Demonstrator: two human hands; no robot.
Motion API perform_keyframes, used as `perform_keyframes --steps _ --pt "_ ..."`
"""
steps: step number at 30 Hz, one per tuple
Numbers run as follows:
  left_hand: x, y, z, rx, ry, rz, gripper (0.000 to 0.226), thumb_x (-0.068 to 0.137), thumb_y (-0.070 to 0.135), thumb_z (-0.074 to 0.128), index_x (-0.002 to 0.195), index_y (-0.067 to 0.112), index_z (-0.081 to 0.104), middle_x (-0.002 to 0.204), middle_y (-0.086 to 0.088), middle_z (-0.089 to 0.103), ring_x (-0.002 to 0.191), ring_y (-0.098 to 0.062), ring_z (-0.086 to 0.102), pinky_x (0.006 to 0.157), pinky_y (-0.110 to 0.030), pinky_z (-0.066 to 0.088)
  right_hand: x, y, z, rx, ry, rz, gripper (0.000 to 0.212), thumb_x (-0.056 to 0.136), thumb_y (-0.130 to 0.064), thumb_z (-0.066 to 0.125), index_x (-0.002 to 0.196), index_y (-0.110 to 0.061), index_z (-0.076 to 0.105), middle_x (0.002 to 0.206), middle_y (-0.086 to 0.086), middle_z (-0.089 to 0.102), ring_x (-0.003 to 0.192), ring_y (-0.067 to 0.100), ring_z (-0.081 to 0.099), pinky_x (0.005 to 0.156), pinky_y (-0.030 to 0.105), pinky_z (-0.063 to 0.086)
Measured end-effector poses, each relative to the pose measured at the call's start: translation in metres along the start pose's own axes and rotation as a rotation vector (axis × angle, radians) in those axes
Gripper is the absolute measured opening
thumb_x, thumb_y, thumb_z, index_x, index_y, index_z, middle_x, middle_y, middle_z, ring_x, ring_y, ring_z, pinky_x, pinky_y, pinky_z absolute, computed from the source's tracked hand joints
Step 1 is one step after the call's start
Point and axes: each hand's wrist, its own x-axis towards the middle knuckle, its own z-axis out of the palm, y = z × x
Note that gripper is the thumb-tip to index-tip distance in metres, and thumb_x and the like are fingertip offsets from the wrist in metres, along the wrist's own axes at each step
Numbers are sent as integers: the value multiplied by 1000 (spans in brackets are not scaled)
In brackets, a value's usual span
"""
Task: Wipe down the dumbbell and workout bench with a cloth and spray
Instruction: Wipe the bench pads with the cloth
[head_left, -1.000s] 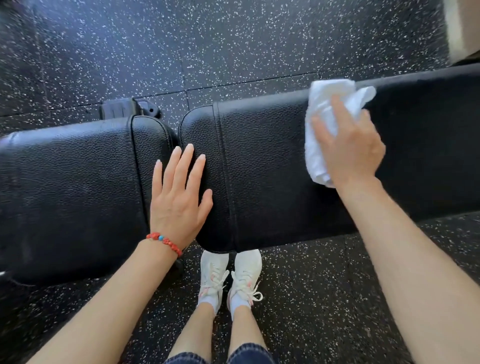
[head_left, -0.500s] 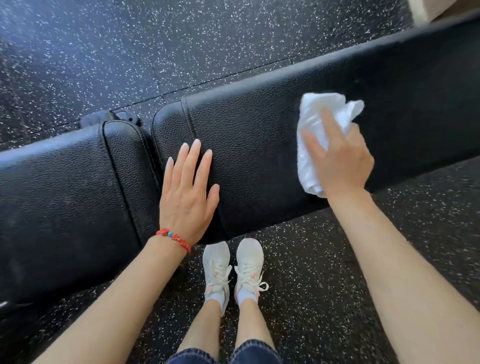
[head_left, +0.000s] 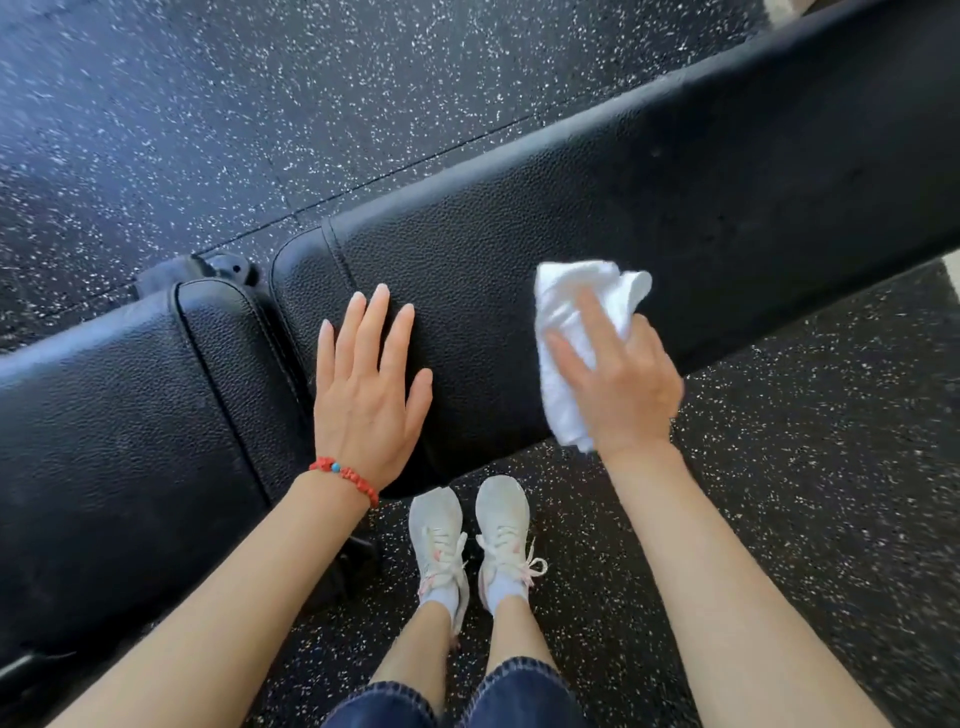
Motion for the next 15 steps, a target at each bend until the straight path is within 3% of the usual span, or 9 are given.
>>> perform_keyframes --steps 2,3,5,6,8,10,13,15 --pt "9 6 0 -16 9 21 53 90 30 41 136 4 44 147 -19 36 137 -35 27 112 -51 16 16 25 -11 40 -143 235 41 88 -49 47 125 -31 46 96 18 62 77 32 62 62 37 52" --pt "15 10 0 -25 12 27 53 90 30 41 136 4 44 147 -19 36 137 -35 27 112 -51 16 19 31 -15 118 -239 336 46 89 -48 46 131 -31 42 110 20 58 91 36 59 74 42 50" --pt "28 19 3 -37 14 29 53 90 30 41 136 3 44 147 -20 36 136 -36 28 112 -51 16 18 26 -17 214 -305 436 49 90 -46 46 136 -28 41 121 22 51 102 39 53 83 44 45" --pt "35 25 5 -41 15 31 53 90 30 41 136 3 43 147 -20 36 136 -37 28 112 -51 16 14 19 -17 203 -287 400 48 90 -46 47 134 -26 43 117 22 54 98 39 55 80 44 47" --pt "49 38 9 -45 15 41 54 90 31 41 137 4 43 147 -20 36 136 -37 28 112 -49 14 4 9 -10 99 -169 243 43 87 -46 51 123 -22 56 91 19 62 75 32 61 61 36 52" --pt "60 49 14 -44 14 53 55 90 31 41 137 4 43 147 -20 36 136 -37 28 112 -49 12 4 15 -4 45 -33 63 37 87 -44 53 110 -17 66 66 11 54 54 24 53 45 30 46" --pt "69 54 23 -17 1 60 55 90 32 41 138 5 43 147 -19 35 137 -36 28 112 -49 13 30 45 7 -67 37 -79 38 87 -48 52 107 -19 68 61 8 50 52 23 49 43 31 40" --pt "69 52 26 21 -10 64 55 90 32 41 139 6 42 148 -18 35 137 -35 27 112 -49 13 63 61 5 -45 -20 89 42 85 -49 53 115 -22 63 73 14 55 64 29 54 49 33 41"
